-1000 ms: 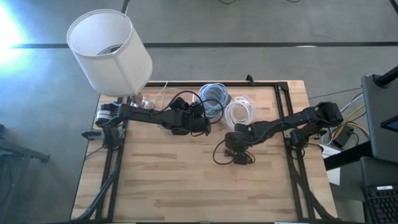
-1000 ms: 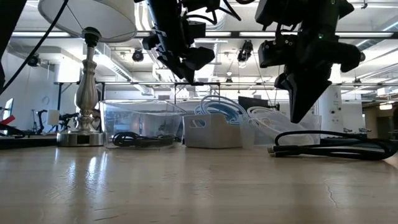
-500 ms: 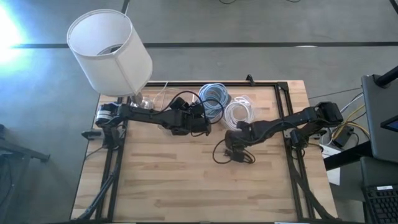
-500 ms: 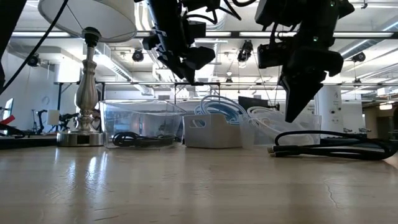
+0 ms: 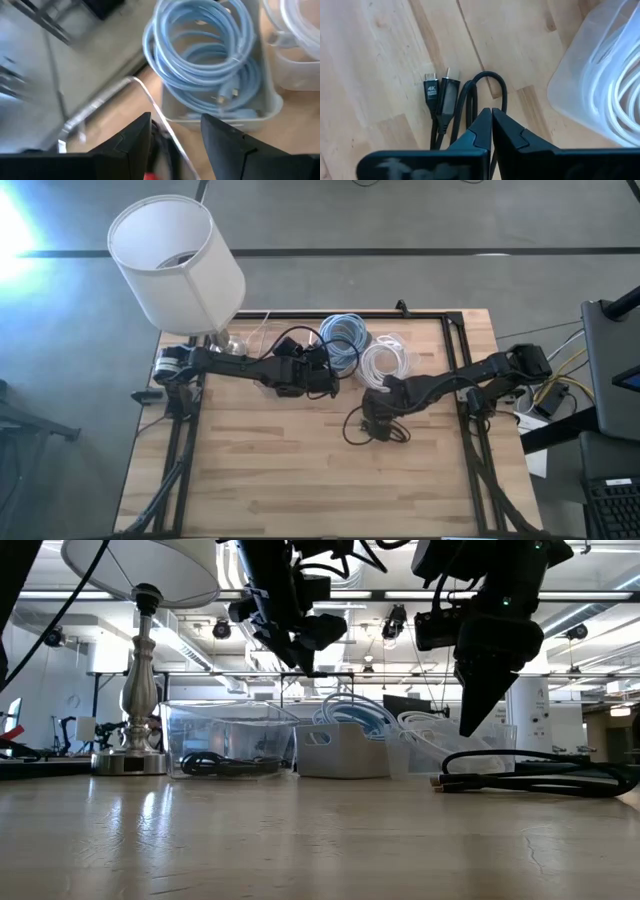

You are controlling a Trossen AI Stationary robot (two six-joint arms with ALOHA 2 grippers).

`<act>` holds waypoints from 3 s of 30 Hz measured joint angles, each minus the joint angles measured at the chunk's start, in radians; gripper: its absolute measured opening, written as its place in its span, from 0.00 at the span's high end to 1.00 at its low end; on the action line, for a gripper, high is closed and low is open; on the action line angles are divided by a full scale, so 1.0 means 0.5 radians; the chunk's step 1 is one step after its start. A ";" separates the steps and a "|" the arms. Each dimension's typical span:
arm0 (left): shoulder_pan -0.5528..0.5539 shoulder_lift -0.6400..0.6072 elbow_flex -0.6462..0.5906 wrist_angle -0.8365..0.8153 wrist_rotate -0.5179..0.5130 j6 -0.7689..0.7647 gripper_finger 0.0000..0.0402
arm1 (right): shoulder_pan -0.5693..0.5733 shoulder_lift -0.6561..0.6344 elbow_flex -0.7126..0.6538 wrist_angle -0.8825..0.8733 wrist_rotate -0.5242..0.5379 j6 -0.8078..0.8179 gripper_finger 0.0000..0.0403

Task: Sort HDMI cables
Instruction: Put the black HDMI cable into the left transparent bin

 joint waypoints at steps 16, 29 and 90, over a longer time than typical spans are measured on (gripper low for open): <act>-0.002 0.000 -0.005 0.066 0.552 -0.398 0.56 | 0.071 0.000 0.000 0.001 -0.002 -0.013 0.98; -0.002 0.000 -0.005 0.069 0.552 -0.397 0.56 | 0.079 -0.014 0.026 0.014 -0.003 -0.013 0.98; -0.002 0.000 -0.004 0.092 0.553 -0.396 0.56 | 0.138 0.037 -0.066 -0.322 -0.387 0.659 0.58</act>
